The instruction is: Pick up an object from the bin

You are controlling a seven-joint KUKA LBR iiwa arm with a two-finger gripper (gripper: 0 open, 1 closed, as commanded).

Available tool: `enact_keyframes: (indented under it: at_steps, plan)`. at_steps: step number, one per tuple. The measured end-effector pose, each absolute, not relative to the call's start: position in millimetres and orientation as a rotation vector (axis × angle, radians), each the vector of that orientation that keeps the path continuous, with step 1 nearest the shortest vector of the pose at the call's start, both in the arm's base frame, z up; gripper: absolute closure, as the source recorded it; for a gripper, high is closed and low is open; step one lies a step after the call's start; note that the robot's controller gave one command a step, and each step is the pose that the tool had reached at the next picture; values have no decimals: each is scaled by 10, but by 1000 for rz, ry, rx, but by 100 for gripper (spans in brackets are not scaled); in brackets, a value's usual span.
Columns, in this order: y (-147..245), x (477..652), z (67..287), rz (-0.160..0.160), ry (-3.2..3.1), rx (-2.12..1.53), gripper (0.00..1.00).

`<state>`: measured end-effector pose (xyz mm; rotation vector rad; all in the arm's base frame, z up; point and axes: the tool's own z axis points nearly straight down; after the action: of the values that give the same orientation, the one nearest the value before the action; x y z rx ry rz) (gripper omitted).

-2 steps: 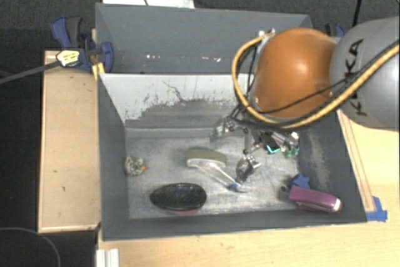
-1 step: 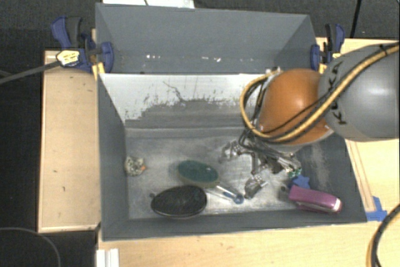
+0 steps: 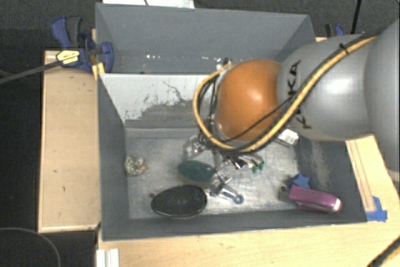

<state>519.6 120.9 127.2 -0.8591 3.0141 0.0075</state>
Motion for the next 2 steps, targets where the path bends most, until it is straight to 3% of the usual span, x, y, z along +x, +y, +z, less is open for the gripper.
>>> enact_keyframes:
  at_steps: [1, 2]
  plan:
    - [1195, 5164, 909, -3, 2890, -1197, 0]
    - [1048, 5102, 772, 8, 2964, -947, 0]
